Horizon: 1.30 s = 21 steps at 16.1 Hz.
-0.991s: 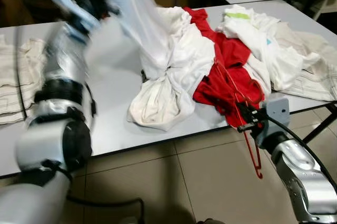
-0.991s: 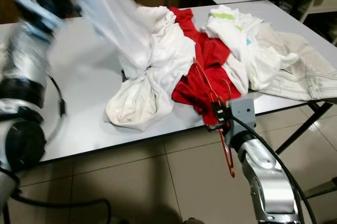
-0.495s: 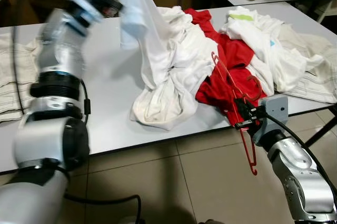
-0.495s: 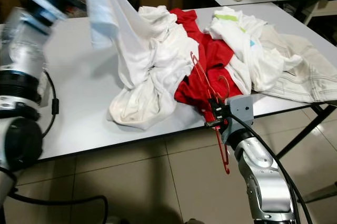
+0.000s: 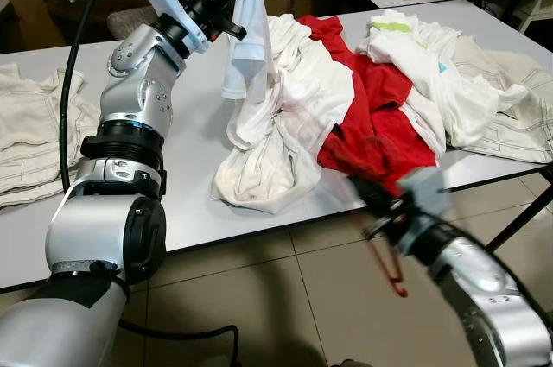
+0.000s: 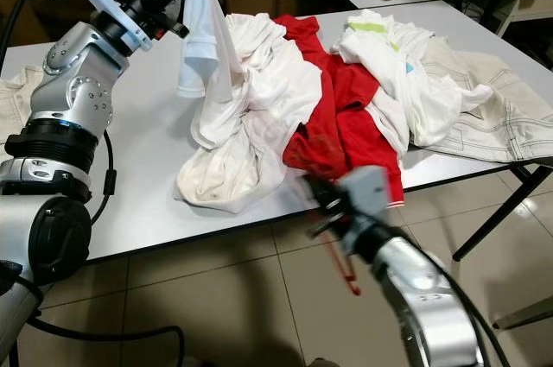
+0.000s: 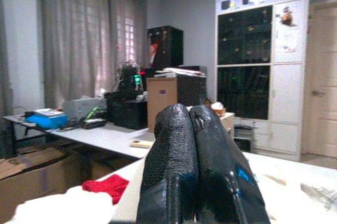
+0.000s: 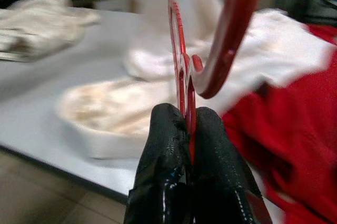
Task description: Hang hanger
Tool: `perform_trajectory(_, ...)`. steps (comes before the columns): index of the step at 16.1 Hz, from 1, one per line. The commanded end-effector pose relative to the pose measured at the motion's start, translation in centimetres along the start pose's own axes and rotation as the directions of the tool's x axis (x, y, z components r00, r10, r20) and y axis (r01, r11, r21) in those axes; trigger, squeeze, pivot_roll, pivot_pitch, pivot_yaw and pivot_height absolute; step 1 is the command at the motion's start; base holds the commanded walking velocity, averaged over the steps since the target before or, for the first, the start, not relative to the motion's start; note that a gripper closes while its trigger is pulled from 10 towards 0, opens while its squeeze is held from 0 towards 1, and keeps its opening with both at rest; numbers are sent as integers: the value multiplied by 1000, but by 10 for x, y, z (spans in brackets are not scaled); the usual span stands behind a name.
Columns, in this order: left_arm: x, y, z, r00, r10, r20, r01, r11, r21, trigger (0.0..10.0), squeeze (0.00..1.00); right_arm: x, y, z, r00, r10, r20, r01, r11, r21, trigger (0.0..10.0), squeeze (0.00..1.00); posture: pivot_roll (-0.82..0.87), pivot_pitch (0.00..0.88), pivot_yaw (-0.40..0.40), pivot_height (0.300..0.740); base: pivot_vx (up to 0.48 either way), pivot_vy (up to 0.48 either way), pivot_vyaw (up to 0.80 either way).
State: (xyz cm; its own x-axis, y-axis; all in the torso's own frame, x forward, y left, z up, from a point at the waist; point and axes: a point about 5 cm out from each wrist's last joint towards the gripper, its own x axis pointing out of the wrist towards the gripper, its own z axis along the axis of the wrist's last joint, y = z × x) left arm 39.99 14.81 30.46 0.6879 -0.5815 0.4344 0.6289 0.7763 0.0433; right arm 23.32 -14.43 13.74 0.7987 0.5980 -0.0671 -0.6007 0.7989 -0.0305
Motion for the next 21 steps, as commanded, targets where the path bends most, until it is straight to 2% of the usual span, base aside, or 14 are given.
perform_trajectory(1,5,1,15,1000,0,14,-1,998,58,0,0,1,6,3,998,57,16,-57,998,-4,10000,0,-152,0,77,740,0,0,0)
perform_trajectory(4,0,3,12,1000,6,-25,-4,996,87,0,0,7,7,15,993,97,71,-96,995,-11,10000,0,-141,0,71,740,0,0,0)
perform_trajectory(7,-11,11,1,991,77,-112,-57,982,178,0,0,11,-2,13,998,27,53,-25,999,-34,10000,0,-130,0,67,740,0,0,0)
perform_trajectory(9,-33,36,-7,944,263,-199,-192,929,317,0,0,8,-6,8,1000,-4,27,5,999,-32,10000,0,-119,0,67,740,0,0,0)
perform_trajectory(10,-66,62,-21,856,441,-269,-348,877,333,0,0,4,-10,4,999,-41,9,41,999,-24,10000,0,-119,0,67,740,0,0,0)
perform_trajectory(11,-83,71,-30,809,499,-310,-400,855,331,0,0,2,-12,3,999,-54,6,54,998,-18,10000,0,-110,0,69,740,0,0,0)
perform_trajectory(12,-118,79,-55,715,559,-420,-444,827,345,0,0,-2,-15,1,997,-71,1,71,997,-5,10000,0,-104,0,66,740,0,0,0)
perform_trajectory(13,-143,81,-72,640,590,-492,-457,807,374,0,0,-5,-16,0,997,-82,-6,82,997,-1,10000,0,-102,0,63,740,0,0,0)
perform_trajectory(14,-158,79,-85,602,594,-534,-460,805,375,0,0,-7,-18,-2,996,-83,-19,83,997,-6,10000,0,-97,0,57,740,0,0,0)
perform_trajectory(16,-165,76,-92,587,586,-558,-458,809,368,0,0,-10,-20,-3,996,-85,-27,85,996,-10,10000,0,-97,0,55,740,0,0,0)
perform_trajectory(17,-165,73,-96,587,555,-590,-426,831,359,0,0,-11,-20,-2,997,-75,-30,75,997,-14,10000,0,-97,0,52,740,0,0,0)
perform_trajectory(18,-163,67,-101,593,471,-653,-342,882,325,0,0,-12,-21,-3,997,-66,-38,66,998,-21,10000,0,-97,0,51,740,0,0,0)
perform_trajectory(20,-150,56,-102,637,340,-692,-269,939,214,0,0,-14,-24,-3,996,-82,-39,81,996,-24,10000,0,-98,0,52,740,0,0,0)
perform_trajectory(21,-136,48,-97,686,247,-684,-236,965,112,0,0,-15,-26,-3,995,-91,-36,90,996,-25,10000,0,-98,0,55,740,0,0,0)
